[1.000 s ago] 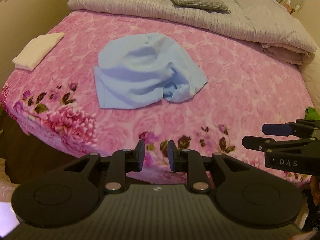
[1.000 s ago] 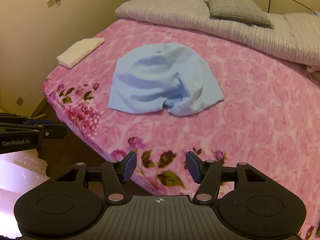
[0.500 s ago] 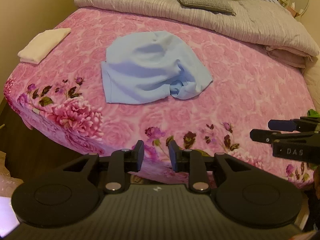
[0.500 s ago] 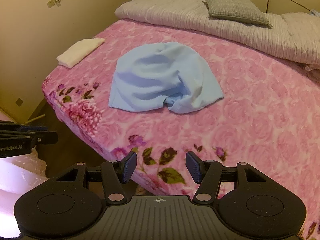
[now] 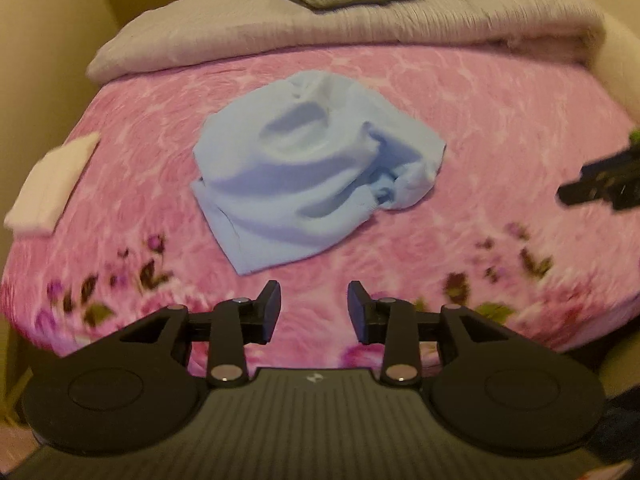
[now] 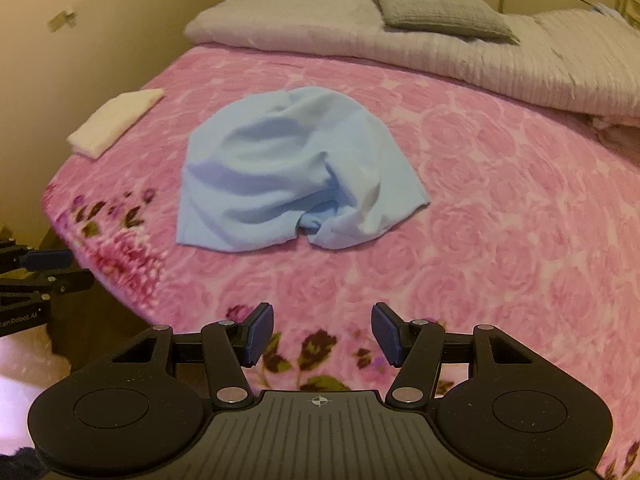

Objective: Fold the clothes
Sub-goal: 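Open both grippers and reach toward the sweatshirt hem on the bed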

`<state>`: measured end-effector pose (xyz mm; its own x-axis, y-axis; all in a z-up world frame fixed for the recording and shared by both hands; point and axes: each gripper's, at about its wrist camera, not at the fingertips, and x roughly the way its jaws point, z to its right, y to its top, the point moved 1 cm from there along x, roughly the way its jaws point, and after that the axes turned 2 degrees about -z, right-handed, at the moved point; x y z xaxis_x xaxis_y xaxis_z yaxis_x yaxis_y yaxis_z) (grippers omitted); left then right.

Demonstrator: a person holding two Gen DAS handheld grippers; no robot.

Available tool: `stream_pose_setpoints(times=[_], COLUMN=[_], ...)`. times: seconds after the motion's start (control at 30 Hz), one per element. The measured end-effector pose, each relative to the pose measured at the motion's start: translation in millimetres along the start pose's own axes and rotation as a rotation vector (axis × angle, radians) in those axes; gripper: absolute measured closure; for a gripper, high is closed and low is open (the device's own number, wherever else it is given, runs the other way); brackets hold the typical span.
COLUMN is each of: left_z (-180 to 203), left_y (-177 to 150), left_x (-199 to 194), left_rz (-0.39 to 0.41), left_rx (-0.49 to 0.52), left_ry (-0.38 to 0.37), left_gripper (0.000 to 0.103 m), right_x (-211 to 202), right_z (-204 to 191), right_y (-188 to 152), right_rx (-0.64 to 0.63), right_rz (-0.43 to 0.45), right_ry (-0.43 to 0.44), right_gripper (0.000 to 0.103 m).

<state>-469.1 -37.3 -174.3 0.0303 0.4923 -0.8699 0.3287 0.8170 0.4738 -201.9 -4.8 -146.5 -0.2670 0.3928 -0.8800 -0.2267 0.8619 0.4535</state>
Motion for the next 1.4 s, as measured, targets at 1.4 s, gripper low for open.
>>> stream_pose_setpoints(times=[1.4], left_z=[-13.9], left_y=[-75.7], left_x=[286.8], left_rz=[0.149], left_rx=[0.834], left_ry=[0.366], left_gripper=[0.069], right_x=[272.4], right_z=[51.1], right_y=[-28.5], right_rx=[-0.592], right_rz=[0.125], right_ry=[-0.312], right_gripper=[0.045])
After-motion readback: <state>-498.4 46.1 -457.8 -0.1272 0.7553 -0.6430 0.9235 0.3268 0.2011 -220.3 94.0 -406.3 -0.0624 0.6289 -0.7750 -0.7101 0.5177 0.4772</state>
